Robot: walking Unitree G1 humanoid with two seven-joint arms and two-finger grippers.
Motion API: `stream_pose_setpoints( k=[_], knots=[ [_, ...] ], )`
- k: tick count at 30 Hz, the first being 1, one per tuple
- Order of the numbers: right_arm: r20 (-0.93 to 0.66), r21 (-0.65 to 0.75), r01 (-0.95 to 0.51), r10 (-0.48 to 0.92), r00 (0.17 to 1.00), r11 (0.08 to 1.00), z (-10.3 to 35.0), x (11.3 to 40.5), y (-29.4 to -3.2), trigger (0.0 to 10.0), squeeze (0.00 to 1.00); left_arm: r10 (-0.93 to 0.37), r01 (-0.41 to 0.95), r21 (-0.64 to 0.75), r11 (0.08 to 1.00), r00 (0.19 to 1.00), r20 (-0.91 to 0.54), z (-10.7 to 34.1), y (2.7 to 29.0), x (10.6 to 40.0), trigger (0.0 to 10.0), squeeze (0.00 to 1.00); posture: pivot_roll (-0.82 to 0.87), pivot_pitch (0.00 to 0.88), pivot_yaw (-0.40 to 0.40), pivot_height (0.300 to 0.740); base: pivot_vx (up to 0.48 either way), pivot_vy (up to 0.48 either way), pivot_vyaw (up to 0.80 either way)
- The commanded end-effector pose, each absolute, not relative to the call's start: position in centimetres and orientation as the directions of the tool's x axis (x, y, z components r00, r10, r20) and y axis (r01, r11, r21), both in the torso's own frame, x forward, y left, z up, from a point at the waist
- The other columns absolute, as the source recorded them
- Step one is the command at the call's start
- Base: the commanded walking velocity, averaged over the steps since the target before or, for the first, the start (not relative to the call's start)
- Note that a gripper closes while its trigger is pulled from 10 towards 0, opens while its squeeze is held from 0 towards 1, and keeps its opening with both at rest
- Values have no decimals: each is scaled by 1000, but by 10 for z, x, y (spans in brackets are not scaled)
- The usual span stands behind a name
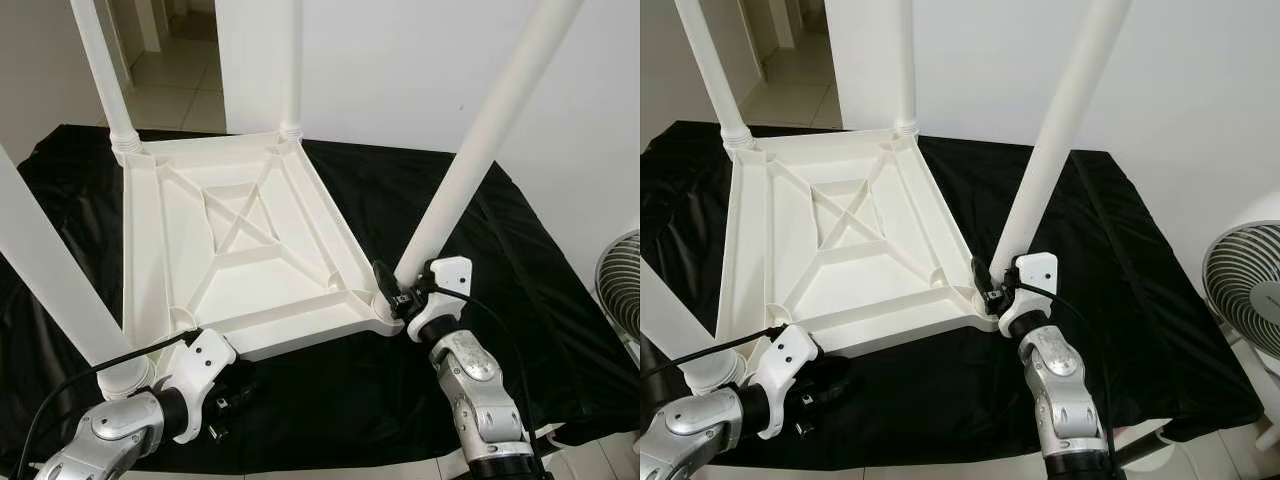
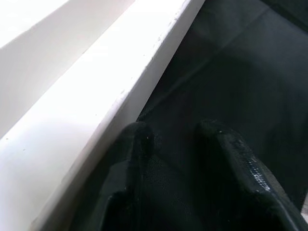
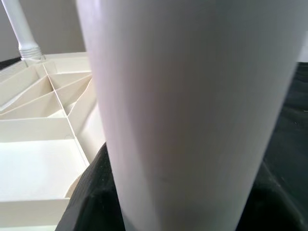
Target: Building children table
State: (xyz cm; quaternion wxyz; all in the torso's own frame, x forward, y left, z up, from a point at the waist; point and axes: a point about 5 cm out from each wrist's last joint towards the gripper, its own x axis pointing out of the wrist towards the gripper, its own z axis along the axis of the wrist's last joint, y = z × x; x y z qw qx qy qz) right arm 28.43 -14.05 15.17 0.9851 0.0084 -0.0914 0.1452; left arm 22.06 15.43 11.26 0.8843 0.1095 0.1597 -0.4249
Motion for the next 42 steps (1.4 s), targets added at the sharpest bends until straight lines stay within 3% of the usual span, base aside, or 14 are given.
stream_pose_setpoints(
  k=[1, 13, 21, 24, 33, 34, 37, 42],
  knots=[
    [158, 5, -276, 271, 949, 961, 145, 279, -143, 0, 0, -705, 781, 81, 619, 598, -381, 112, 155, 225, 10000, 0, -4, 73, -39, 740, 0, 0, 0],
    [104, 10, 8, -9, 995, 1000, 125, 232, -188, 0, 0, -759, 840, 93, 535, 526, -384, 116, 147, 242, 10000, 0, -88, 94, 37, 740, 0, 0, 0],
    [85, -42, 144, -140, 987, 989, 122, 208, -217, 0, 0, -790, 867, 95, 490, 487, -373, 119, 137, 249, 10000, 0, -122, 107, 67, 740, 0, 0, 0],
    [125, -79, 290, -280, 952, 954, 128, 196, -240, 0, 0, -805, 877, 108, 468, 474, -357, 121, 130, 255, 10000, 0, -127, 109, 74, 740, 0, 0, 0],
    [151, -50, 373, -362, 920, 927, 136, 201, -256, 0, 0, -833, 892, 123, 435, 451, -321, 125, 112, 266, 10000, 0, -129, 108, 84, 740, 0, 0, 0],
    [150, -52, 354, -343, 927, 934, 136, 206, -254, 10000, 0, -839, 894, 123, 432, 448, -311, 128, 109, 268, 10000, 0, -128, 106, 83, 740, 0, 0, 0],
    [150, -53, 341, -330, 932, 939, 137, 209, -253, 10000, 0, -842, 895, 122, 429, 445, -304, 129, 106, 269, 10000, 0, -128, 106, 83, 740, 0, 0, 0],
    [99, -28, 75, -72, 992, 997, 133, 229, -225, 10000, 0, -845, 896, 120, 427, 443, -300, 127, 105, 266, 10000, 0, -116, 104, 80, 740, 0, 0, 0]
  ],
)
